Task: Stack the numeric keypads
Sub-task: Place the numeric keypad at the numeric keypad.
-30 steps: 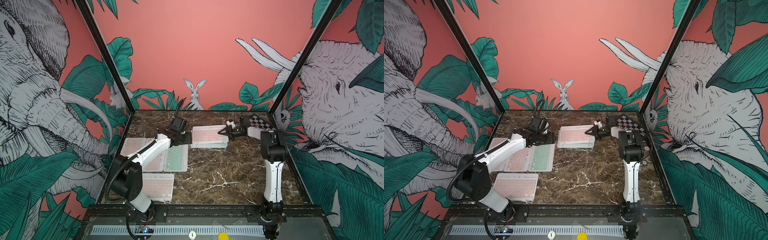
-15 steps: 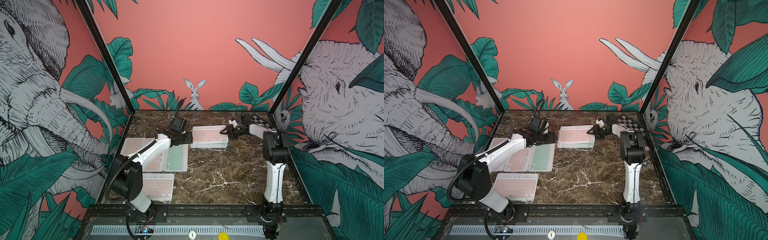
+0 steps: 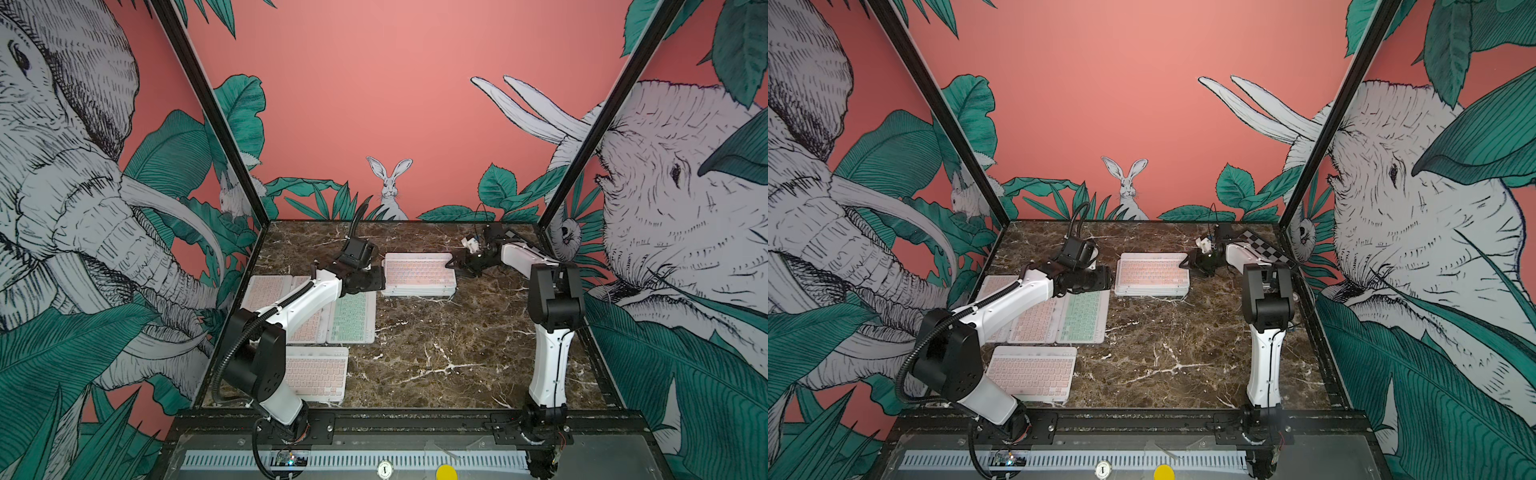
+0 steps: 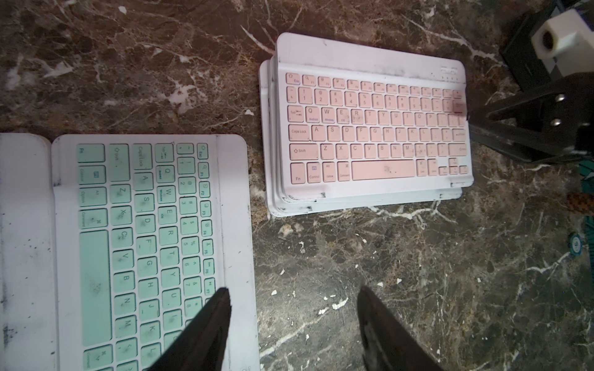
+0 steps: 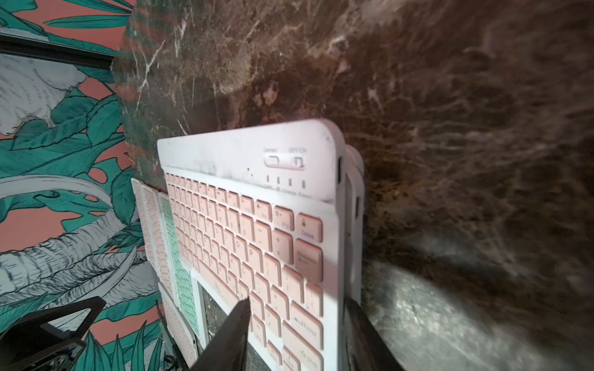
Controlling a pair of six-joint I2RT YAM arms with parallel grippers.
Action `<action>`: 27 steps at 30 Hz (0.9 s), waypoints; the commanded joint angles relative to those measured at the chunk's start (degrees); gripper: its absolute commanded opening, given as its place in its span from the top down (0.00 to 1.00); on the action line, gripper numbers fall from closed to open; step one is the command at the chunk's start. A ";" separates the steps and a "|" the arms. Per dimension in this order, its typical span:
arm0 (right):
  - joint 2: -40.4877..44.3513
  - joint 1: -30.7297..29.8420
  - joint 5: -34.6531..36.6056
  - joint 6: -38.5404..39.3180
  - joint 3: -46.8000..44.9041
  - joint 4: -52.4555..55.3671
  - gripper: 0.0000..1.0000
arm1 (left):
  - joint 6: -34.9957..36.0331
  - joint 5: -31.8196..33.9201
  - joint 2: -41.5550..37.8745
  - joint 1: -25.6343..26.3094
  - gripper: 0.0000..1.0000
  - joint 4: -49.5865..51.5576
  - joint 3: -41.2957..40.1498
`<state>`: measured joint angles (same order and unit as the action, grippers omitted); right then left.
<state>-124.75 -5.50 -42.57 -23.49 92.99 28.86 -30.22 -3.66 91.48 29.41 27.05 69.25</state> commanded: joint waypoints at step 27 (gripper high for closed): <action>26.70 -6.15 13.50 -5.00 -25.57 -9.98 0.53 | -5.59 6.20 -12.18 -0.18 0.35 14.69 -13.12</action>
<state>-99.68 -9.15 -30.35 -26.74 70.26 22.50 -32.67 1.28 83.42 29.43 35.40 58.63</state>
